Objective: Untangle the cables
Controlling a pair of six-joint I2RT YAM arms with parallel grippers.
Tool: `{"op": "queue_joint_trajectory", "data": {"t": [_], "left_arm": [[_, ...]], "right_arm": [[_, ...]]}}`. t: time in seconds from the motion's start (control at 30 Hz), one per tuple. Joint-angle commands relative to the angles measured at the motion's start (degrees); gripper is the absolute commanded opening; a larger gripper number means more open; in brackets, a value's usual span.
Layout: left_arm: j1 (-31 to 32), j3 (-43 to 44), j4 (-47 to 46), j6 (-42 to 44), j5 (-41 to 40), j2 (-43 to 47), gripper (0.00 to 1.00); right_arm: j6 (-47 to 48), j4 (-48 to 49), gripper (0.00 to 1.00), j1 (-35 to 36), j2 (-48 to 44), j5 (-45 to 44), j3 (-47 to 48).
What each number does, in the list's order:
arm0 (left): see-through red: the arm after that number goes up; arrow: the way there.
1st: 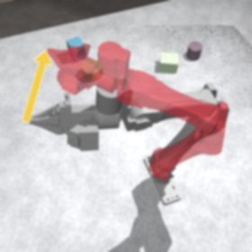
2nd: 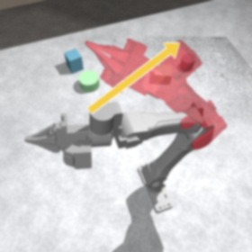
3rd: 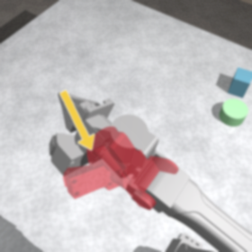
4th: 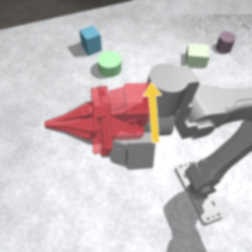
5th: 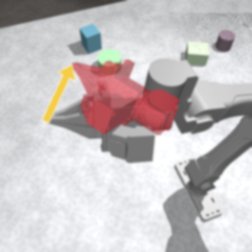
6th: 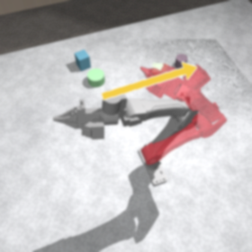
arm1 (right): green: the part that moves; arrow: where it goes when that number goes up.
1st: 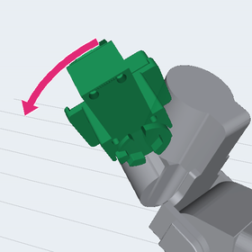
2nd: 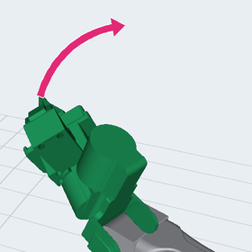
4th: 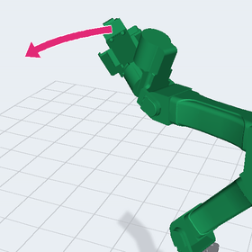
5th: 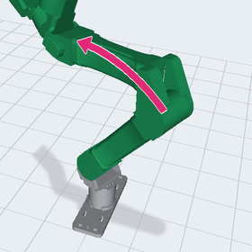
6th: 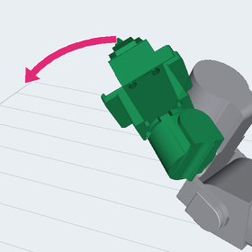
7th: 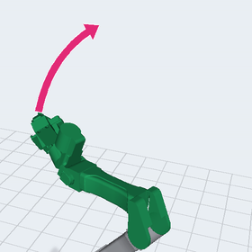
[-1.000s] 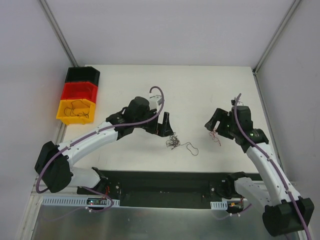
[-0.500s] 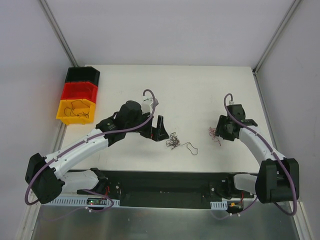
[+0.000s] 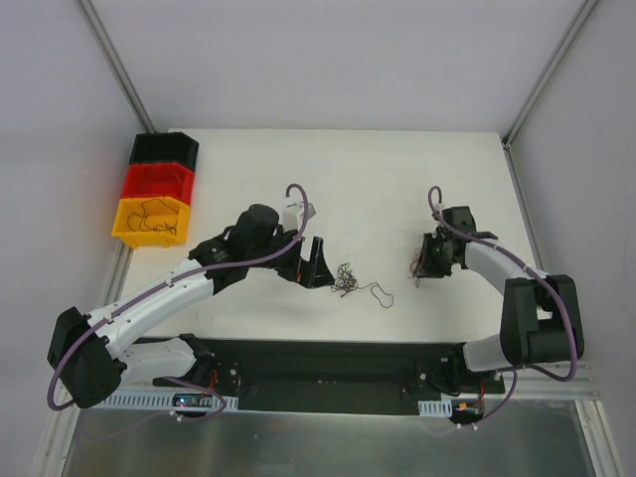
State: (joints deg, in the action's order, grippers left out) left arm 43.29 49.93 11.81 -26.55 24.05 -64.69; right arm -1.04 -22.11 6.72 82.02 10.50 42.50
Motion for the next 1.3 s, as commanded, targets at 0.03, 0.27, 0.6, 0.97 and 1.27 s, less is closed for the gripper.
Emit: {"op": "queue_joint_trajectory", "data": {"t": [0.03, 0.27, 0.6, 0.97, 1.27], "left_arm": [[0.22, -1.24, -0.39, -1.84, 1.52, 1.58, 0.98], [0.13, -0.19, -0.39, -2.37, 1.61, 0.96, 0.98], [0.13, -0.19, -0.30, -3.07, 1.96, 0.96, 0.98], [0.22, -0.27, -1.09, -3.43, -1.11, 4.91, 0.97], [0.13, -3.43, -8.64, -0.79, -10.32, 17.56, 0.92]], "right_arm": [[-1.07, 4.18, 0.23, 0.05, -2.30, 10.06, -2.25], [-0.28, 4.71, 0.40, 2.24, -0.46, 7.61, -1.99], [-2.48, 1.10, 0.36, 10.86, 2.70, -4.53, 1.80], [-2.03, 0.57, 0.00, 12.26, -6.76, 5.99, 4.26], [-26.79, 26.72, 0.00, 13.14, -20.04, 42.48, 1.18]]}}
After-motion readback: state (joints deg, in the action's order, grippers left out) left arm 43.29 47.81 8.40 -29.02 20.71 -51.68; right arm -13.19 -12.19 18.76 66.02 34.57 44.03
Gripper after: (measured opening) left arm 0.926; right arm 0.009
